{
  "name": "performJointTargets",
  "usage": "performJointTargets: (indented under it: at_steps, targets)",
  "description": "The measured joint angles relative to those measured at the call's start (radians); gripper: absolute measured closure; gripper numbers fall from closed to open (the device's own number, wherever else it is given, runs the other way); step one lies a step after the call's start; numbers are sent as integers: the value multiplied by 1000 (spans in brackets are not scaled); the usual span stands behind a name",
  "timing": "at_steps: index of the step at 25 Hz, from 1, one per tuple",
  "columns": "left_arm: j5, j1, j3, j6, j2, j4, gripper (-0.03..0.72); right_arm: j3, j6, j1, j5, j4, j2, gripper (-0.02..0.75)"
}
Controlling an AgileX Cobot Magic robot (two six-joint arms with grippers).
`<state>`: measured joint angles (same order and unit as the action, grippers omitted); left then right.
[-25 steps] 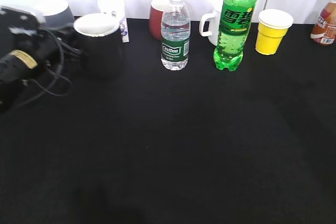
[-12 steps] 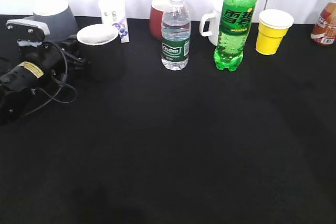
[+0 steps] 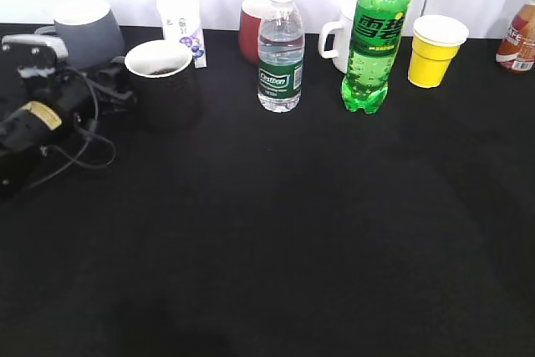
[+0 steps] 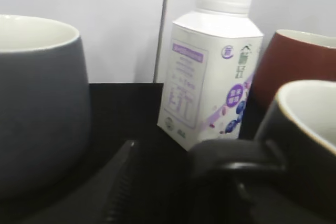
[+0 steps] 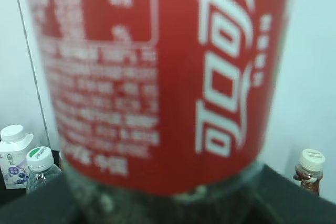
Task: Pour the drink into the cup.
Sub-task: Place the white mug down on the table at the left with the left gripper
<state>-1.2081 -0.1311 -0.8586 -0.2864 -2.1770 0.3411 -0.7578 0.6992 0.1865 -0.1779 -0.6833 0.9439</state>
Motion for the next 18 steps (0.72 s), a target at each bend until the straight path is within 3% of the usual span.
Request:
performJointTargets:
  at_steps: [3,6,8,13,18]
  targets:
    - [-19,3,54,-3,8,13,345,0,0,0,0,0,0,372]
    - [-30,13,61,-4,8,54,246,0,0,0,0,0,0,372]
    - [-30,13,62,-4,8,76,220,0,0,0,0,0,0,372]
    - [-36,13,75,-5,15,100,216,4,0,0,2,0,0,372]
    - [-62,80,134,-8,31,183,211,12,0,0,5,0,0,372]
